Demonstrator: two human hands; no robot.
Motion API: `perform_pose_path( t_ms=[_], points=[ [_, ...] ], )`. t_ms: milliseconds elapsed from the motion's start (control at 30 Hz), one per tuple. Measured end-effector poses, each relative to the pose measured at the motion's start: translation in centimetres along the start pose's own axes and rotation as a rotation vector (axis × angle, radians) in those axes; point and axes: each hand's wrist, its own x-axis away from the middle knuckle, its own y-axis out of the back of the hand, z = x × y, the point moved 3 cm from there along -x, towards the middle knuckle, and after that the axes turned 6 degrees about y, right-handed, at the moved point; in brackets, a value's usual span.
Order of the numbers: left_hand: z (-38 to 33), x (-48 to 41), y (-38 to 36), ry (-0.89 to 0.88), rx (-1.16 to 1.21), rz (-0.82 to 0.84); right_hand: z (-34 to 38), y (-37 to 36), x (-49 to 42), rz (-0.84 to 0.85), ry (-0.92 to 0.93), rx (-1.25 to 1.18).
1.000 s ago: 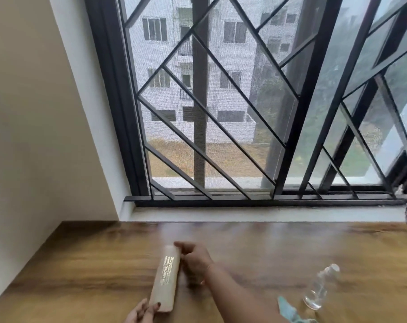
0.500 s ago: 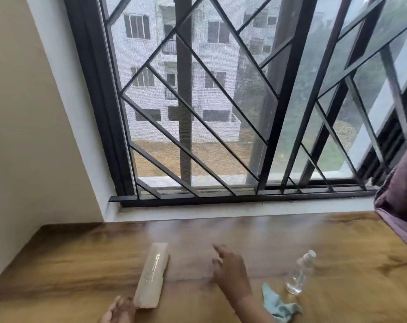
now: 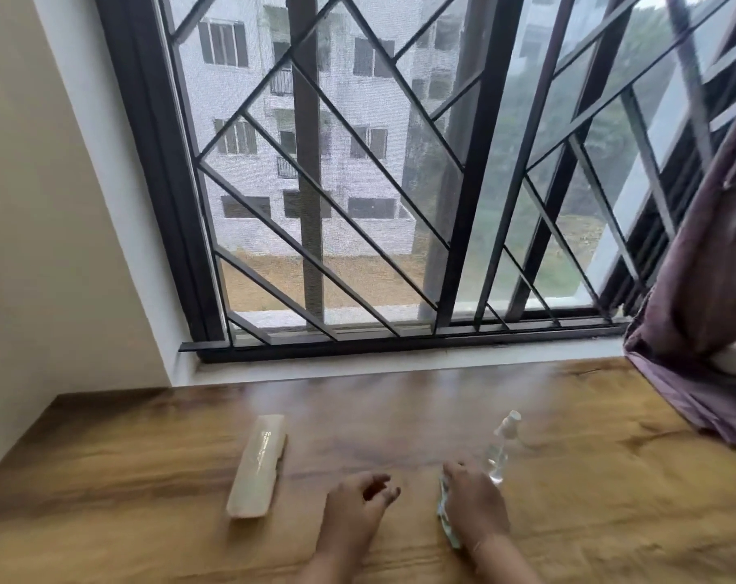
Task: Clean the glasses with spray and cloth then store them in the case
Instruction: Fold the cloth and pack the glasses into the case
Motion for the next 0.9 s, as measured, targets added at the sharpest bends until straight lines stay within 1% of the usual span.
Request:
perform_pose_path(
  t_ms=[133, 233, 300, 367, 433, 467, 533, 633, 700, 767, 833, 900],
  points=[
    [0.1, 0.0, -1.3, 0.023, -0.092, 0.118, -0.1, 0.5, -0.4, 0.049, -0.08, -0.115],
    [-0.1, -0.2, -1.4, 0.044, -0.069, 0.122, 0.3, 0.8, -1.0, 0.066, -0.07, -0.245],
    [-0.7, -0.5, -1.4, 0.049, -0.075, 0.128, 1.0, 1.6, -1.4, 0.047, -0.071, -0.342],
    [-1.5, -1.1, -1.5, 0.031, -0.085, 0.183, 1.8, 2.6, -1.6, 0.009, -0.079, -0.508],
    [-3.0, -1.3, -1.2, -0.031, -0.132, 0.219, 3.1, 4.0, -1.5, -0.022, -0.07, -0.703],
    [-3.9, -1.4, -1.0, -0.068, -0.138, 0.219, 3.8, 4.8, -1.4, -0.022, -0.049, -0.814],
    [-5.3, -1.6, -0.2, -0.13, -0.077, 0.176, 5.5, 6.7, -1.2, -0.023, 0.024, -0.979],
    [-6.7, -2.0, 1.5, -0.154, 0.036, 0.091, 7.4, 9.6, -1.4, -0.072, 0.139, -1.018],
    [-7.6, -2.3, 2.9, -0.191, 0.092, 0.08, 8.3, 11.2, -1.6, -0.113, 0.176, -1.034],
    [-8.5, -2.5, 4.3, -0.22, 0.153, 0.113, 8.8, 12.4, -1.9, -0.142, 0.192, -1.077],
    [-8.9, -2.6, 5.4, -0.206, 0.236, 0.181, 9.0, 13.1, -2.1, -0.159, 0.199, -1.105],
    [-8.9, -2.8, 6.3, -0.183, 0.229, 0.229, 9.1, 13.3, -2.1, -0.166, 0.197, -1.134]
  ],
)
